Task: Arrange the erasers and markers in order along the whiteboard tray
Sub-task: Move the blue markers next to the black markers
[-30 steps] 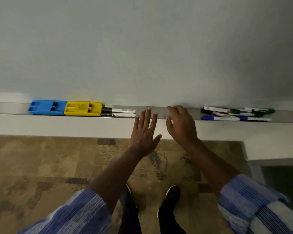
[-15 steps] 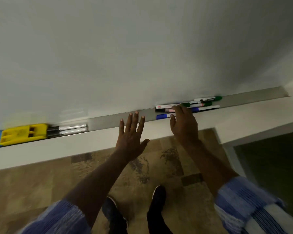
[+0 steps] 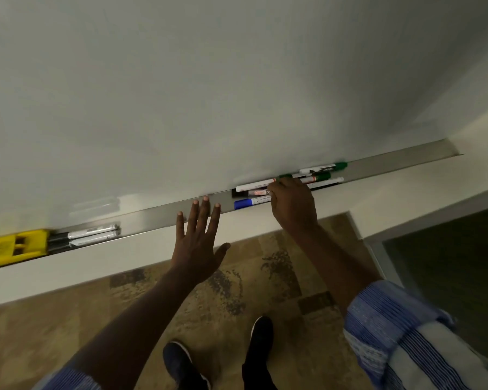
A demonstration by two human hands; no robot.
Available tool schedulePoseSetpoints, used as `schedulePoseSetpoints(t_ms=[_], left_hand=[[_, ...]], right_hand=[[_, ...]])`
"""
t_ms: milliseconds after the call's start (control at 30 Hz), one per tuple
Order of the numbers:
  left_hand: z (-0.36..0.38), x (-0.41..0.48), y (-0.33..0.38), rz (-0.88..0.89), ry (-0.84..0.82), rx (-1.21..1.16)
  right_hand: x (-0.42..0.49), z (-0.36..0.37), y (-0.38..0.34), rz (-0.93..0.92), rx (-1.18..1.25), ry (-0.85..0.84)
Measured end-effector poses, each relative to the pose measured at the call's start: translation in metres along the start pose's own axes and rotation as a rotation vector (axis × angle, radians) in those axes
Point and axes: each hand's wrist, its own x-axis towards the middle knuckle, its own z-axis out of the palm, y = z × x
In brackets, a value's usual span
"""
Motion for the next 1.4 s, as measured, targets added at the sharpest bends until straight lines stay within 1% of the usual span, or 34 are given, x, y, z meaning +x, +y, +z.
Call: schedulePoseSetpoints(t_ms=[333,600,867,1100,1400], left_hand=[[-0.001,0.008,0.011,-0.009,-0.003,-0.045],[-0.004,0.008,0.015,-0.017,0.012,-0.047],[-0.011,0.006,0.013,-0.079,0.013,-0.092],[-0.014,0.001,0.007,-0.039,0.091,-0.229],[-0.027,0.005,0.016,0.008,0.23,-0.611]], right_hand=[[0.006,0.006,-0.028,-0.122,-0.097,-0.136],[0.006,0.005,-0.045,-0.125,-0.103,-0.189],[0.004,0.01,-0.055,-0.142,-0.068,-0.238],[0.005,0.017,-0.074,-0.187,-0.01,-0.187],[0.013,0.026,-0.096,-0.257,0.034,-0.167]])
